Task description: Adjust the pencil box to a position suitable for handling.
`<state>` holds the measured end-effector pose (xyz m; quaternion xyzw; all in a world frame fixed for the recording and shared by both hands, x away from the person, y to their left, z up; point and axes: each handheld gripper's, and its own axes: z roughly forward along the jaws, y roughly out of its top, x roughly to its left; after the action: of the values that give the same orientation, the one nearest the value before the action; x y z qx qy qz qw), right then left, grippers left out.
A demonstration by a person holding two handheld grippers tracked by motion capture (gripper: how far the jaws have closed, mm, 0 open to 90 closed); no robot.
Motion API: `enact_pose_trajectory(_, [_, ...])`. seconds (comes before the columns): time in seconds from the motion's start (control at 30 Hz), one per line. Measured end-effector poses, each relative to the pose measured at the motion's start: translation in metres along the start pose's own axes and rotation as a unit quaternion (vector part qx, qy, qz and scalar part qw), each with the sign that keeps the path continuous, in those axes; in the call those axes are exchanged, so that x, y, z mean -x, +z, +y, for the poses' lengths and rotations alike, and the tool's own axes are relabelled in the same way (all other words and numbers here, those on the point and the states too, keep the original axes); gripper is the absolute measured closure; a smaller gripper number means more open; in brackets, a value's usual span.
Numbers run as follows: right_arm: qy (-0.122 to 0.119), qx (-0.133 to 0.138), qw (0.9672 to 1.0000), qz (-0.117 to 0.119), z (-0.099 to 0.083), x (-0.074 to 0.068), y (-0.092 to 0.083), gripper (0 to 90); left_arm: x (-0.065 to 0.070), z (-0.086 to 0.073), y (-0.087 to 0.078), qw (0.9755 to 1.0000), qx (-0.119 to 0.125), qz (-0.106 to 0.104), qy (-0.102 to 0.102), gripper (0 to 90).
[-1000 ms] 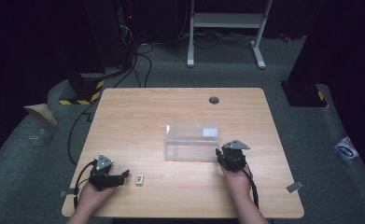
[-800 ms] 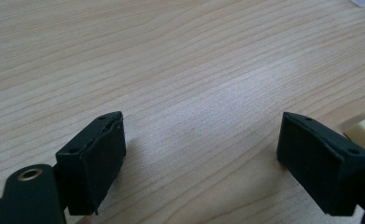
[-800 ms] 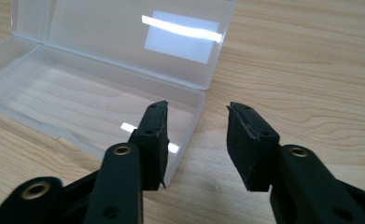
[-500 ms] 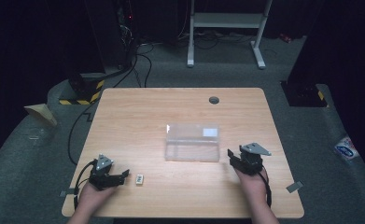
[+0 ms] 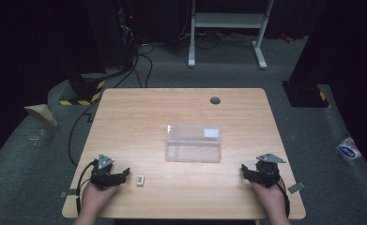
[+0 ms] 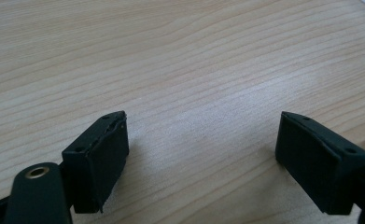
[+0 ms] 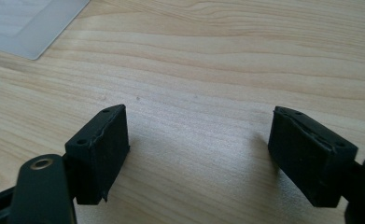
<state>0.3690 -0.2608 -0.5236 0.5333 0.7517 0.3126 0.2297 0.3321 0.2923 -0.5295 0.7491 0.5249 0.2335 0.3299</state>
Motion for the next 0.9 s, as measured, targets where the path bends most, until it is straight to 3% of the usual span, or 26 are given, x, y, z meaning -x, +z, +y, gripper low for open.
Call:
enact_pose_trajectory(0.6, [0.003,0.001,1.0000,-0.003,0.000,-0.001,0.000,19.4,-0.002,0.001,-0.006,1.0000,-0.003,-0.002,0.007,25.3])
enact_pose_trajectory(0.9, [0.004,0.001,1.0000,-0.004,0.000,-0.001,0.000,19.5,0.008,0.006,-0.021,0.9995,0.025,-0.018,0.004,30.1])
